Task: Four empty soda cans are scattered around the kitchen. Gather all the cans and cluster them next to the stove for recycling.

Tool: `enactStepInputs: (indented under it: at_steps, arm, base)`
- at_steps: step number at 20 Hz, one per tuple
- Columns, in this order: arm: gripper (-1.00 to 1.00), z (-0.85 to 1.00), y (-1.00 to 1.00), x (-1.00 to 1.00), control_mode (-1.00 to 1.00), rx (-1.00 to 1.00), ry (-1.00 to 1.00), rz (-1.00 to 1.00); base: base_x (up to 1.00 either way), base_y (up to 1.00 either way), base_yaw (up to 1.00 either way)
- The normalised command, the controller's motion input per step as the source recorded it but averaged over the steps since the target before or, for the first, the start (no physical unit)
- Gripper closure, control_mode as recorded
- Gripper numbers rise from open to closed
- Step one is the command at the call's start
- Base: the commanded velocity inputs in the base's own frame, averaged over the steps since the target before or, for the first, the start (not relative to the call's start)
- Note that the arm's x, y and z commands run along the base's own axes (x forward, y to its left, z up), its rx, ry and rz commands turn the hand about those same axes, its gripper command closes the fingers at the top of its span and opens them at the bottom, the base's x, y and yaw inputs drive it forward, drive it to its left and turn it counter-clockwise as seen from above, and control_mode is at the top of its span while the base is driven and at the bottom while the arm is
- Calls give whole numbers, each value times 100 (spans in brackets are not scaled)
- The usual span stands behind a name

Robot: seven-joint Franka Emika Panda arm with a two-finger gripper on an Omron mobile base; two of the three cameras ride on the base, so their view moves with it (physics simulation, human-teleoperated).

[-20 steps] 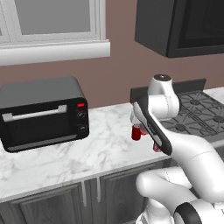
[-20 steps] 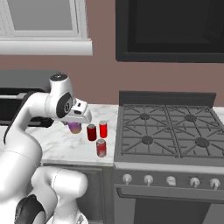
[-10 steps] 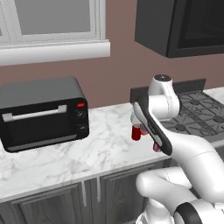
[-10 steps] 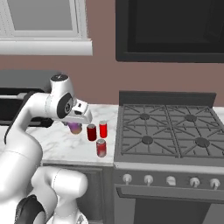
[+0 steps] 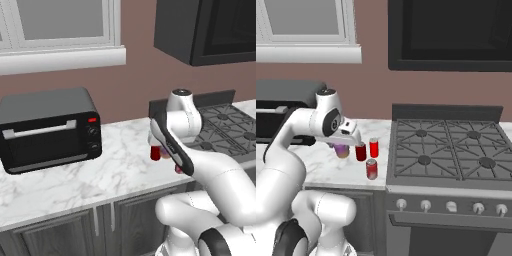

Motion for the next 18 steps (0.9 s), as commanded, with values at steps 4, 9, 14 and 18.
enactStepInputs:
  at_steps: [4,9,14,18]
  arm:
    - [100,-22,0,0,-100,0,0,-7]
    - [100,-20,1,5,-100,0,0,-8]
    - [100,-20,0,6,-100,0,1,-7]
    - [100,-22,0,10,-100,0,1,-6]
  base:
    - [0,0,0]
    - [0,0,0]
    - [0,0,0]
    - [0,0,0]
